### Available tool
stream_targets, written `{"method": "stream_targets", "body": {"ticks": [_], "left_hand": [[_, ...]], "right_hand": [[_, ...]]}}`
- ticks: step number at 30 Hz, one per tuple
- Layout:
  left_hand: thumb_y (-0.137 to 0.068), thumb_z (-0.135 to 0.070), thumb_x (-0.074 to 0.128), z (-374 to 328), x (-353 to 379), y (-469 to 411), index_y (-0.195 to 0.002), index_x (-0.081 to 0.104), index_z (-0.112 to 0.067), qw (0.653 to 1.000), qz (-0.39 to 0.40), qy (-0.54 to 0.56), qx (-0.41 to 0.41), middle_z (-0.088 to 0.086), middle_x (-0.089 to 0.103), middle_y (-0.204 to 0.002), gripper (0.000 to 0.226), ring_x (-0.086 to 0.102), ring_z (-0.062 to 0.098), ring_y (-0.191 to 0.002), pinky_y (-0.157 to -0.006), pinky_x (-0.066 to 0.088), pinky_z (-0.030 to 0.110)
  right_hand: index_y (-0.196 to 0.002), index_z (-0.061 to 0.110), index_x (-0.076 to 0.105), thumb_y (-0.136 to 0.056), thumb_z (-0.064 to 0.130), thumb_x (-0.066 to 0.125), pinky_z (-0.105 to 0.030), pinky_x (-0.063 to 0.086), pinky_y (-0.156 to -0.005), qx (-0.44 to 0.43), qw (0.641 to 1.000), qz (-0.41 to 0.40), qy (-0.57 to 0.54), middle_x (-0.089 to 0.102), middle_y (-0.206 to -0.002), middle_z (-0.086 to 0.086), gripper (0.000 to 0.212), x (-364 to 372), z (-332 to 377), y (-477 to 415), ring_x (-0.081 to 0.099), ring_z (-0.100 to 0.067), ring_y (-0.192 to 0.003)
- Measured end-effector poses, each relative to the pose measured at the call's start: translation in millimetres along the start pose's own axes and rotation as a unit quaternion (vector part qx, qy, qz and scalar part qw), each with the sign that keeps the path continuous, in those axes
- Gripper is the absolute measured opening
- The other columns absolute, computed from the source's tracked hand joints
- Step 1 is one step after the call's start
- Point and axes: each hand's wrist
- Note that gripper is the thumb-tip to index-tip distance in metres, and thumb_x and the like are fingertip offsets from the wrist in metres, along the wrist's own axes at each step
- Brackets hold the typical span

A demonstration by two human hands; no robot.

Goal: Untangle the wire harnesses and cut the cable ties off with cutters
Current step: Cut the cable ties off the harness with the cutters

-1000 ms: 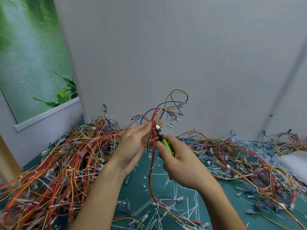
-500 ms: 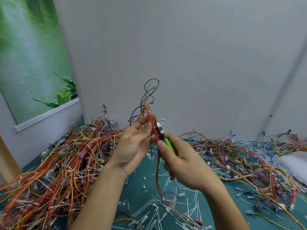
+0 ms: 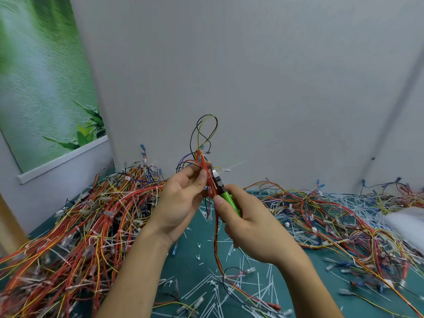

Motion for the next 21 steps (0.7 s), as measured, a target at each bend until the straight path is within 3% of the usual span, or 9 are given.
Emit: {"method": "stream_targets", "body": {"ticks": [11,17,21], "left_hand": [[-0.09,-0.023,0.061,1.7,0.2,0.6,-0.113,0.064,-0.006,0.998,-0.019,-0.067,0.003,0.004,0.074,-0.098,0.028,0.069,0.015,-0.094,-0.084,0.056,0.026],[-0.095,-0.025,0.06,-0.3,0.1,2.1,-0.098,0.074,-0.023,0.998,-0.003,-0.058,-0.019,0.003,0.073,-0.097,0.015,0.07,0.014,-0.092,-0.078,0.056,0.024],[-0.095,-0.027,0.058,-1.2,0.6,2.7,-0.096,0.076,-0.026,0.998,0.002,-0.061,-0.027,0.002,0.073,-0.096,0.018,0.069,0.013,-0.092,-0.078,0.056,0.023]], "right_hand": [[-0.107,0.032,0.056,-0.106,0.042,0.047,-0.035,0.053,-0.06,0.01,1.0,-0.002,0.005,0.06,-0.071,0.02,0.014,-1.1,-1.8,-1.4,0.055,-0.004,-0.058],[-0.102,0.033,0.054,-0.105,0.045,0.047,-0.051,0.057,-0.071,0.02,1.0,0.007,0.001,0.059,-0.074,0.012,0.014,-1.4,-0.2,-1.2,0.057,-0.01,-0.064],[-0.098,0.035,0.053,-0.106,0.045,0.046,-0.05,0.057,-0.069,0.018,1.0,0.012,-0.004,0.058,-0.077,0.005,0.014,-1.8,0.8,-0.9,0.057,-0.012,-0.063]]}}
Point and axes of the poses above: each hand's wrist, its own y-axis away from the middle knuckle, its own x-axis out of the palm, z = x × y
